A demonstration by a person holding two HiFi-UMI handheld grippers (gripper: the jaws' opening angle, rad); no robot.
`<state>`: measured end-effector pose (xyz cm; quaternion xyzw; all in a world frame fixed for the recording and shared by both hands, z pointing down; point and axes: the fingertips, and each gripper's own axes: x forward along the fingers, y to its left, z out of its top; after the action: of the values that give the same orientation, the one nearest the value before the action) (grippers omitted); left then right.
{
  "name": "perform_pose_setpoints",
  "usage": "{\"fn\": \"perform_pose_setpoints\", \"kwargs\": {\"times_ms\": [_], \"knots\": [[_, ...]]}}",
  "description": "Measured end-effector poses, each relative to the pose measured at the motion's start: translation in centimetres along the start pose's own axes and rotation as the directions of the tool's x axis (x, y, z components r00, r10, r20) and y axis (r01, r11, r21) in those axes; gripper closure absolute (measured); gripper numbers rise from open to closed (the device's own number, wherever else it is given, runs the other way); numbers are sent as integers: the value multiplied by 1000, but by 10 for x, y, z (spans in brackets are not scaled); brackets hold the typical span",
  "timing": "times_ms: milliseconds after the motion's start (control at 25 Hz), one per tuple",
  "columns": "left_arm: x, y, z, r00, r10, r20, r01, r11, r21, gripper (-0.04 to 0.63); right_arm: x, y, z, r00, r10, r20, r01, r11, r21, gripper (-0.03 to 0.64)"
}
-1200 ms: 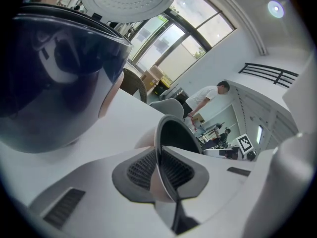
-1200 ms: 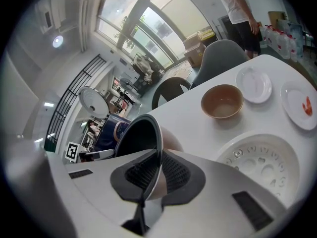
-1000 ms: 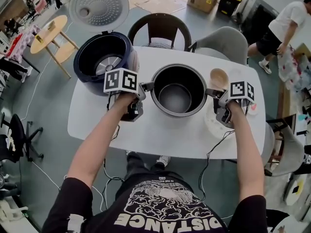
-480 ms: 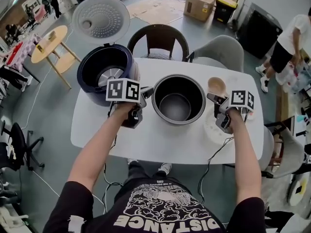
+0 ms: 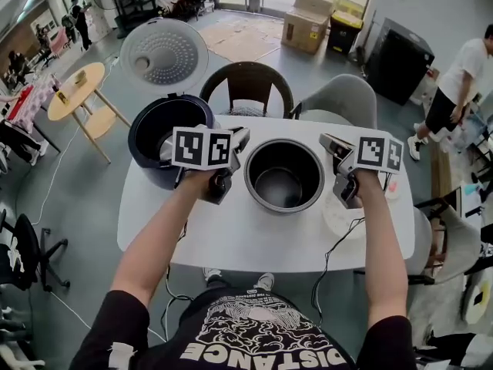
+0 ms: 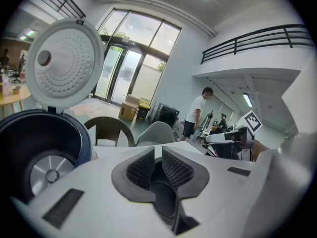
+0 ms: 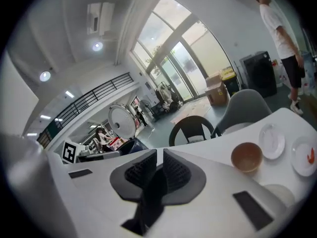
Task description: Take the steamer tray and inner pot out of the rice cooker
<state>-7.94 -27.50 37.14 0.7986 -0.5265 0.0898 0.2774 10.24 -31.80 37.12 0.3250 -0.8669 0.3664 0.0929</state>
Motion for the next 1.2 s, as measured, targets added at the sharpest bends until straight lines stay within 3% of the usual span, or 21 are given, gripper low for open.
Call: {"fn": "perform_pose_setpoints", "kwargs": {"times_ms": [240,440,640,840,1200], "knots": [[-27,2,51,995,25,99,-39,989,143,549,3,55,39,991,-35,126,54,987,-150,580],[-52,11,74,983,57,176,-98,967,236,560,2,90,52,972,-69,224,132,951,-281,589],[-71,31,80,969,67,236,-135,949,283,568,12,117,51,950,-94,297,210,897,-389,592],[-75,45,75,960,98,262,-184,926,328,574,13,117,50,920,-136,368,303,842,-446,603],[-81,58,81,938,115,327,-227,918,326,581,5,104,43,883,-144,448,367,805,-465,603]]}}
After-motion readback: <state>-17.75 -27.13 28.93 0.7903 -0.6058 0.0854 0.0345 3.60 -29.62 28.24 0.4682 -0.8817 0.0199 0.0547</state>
